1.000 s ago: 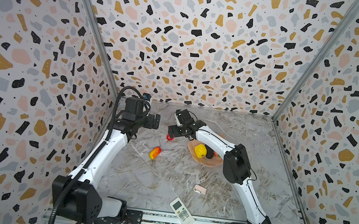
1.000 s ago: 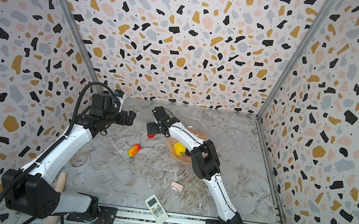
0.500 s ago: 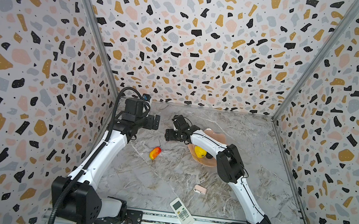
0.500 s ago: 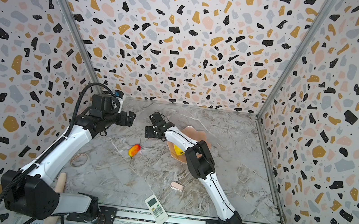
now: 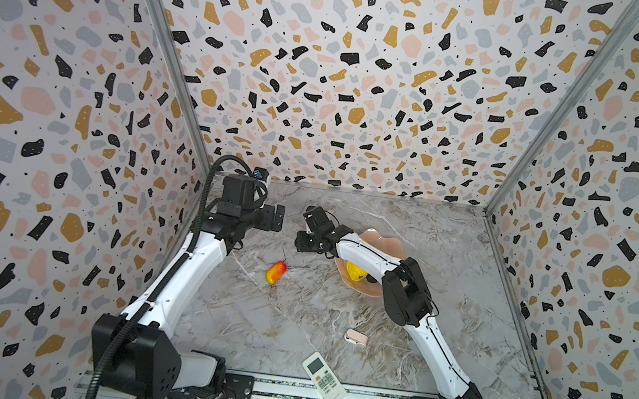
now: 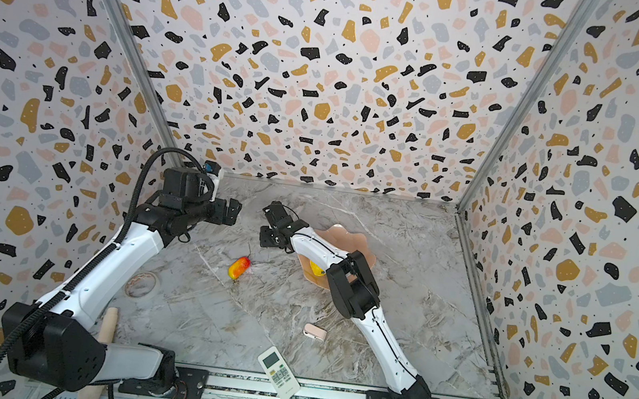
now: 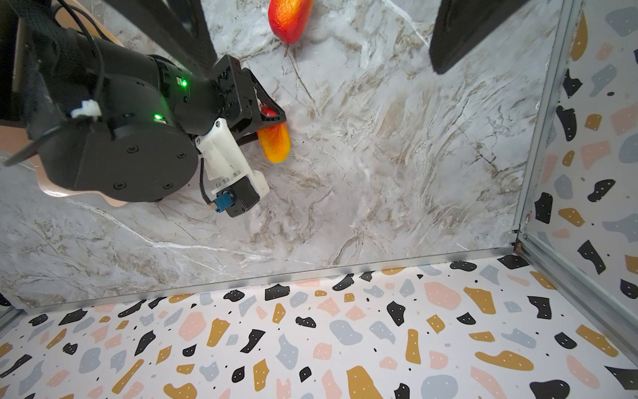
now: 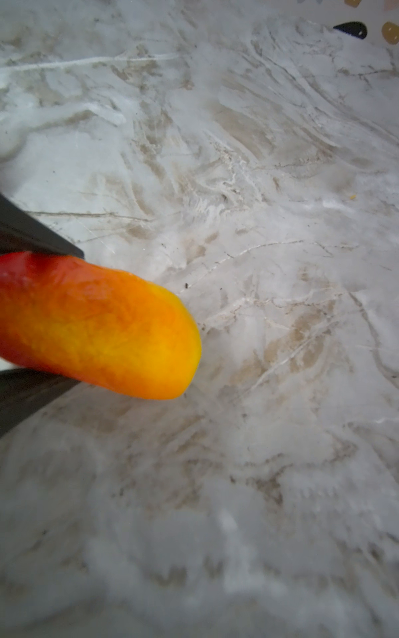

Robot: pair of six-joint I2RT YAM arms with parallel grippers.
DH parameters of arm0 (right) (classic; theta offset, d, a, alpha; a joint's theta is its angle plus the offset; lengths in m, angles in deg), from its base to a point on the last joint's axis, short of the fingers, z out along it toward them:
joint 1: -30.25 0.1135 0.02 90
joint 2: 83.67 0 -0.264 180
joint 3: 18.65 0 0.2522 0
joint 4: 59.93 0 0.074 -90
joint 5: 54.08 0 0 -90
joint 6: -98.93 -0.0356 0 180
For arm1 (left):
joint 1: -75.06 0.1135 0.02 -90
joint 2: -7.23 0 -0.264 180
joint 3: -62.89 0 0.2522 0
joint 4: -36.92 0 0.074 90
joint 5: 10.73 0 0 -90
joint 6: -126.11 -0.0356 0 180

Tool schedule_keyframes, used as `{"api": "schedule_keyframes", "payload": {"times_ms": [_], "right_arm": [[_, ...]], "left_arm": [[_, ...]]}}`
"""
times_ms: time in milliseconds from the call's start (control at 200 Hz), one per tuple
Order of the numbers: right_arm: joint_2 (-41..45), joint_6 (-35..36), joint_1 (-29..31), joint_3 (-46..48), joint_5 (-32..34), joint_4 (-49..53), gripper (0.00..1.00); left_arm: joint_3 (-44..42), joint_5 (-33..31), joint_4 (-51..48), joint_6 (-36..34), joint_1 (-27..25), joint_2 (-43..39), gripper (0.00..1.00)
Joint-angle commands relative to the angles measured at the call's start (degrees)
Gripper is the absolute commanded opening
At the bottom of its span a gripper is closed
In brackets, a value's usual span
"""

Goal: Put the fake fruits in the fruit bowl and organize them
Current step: 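Lift the mango over the pink bowl and release it beside the strawberry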

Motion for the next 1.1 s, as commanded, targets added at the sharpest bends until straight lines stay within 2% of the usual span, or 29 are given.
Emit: {"api": "schedule_keyframes", "payload": {"times_ms": [0, 270, 386, 491, 616, 791, 1096], "right_arm": [[9.47, 7.12, 1.26, 5.04, 0.78, -2.66, 0.32], [35.88, 18.71, -1.04, 34.86, -0.38, -12.77, 0.27], [44.92, 21.93, -4.35, 42.57, -0.7, -11.54, 0.23], [49.69, 23.3, -8.64, 46.39, -0.85, -7.55, 0.19], [52.0, 25.8, -13.62, 50.11, -0.11, -4.54, 0.19], [51.92, 28.39, -17.62, 53.9, 2.28, -3.97, 0.19], [47.21, 30.52, -20.07, 54.4, 1.36, -3.37, 0.23]], "left_arm": [[-0.37, 0.27, 1.33, 0.06, -0.3, -1.12, 1.0], [-0.46, 1.08, 2.06, 0.45, -0.3, -0.82, 1.0], [-0.2, 1.72, 2.34, 0.76, -0.29, -0.41, 1.0], [0.03, 2.13, 2.43, 1.06, -0.36, -0.4, 0.99], [0.16, 2.14, 2.25, 1.13, -0.34, -0.73, 0.99], [0.6, 1.69, 1.65, 0.81, -0.39, -0.8, 1.0], [1.63, 1.76, 1.18, 0.74, -0.39, 0.19, 1.0]]}}
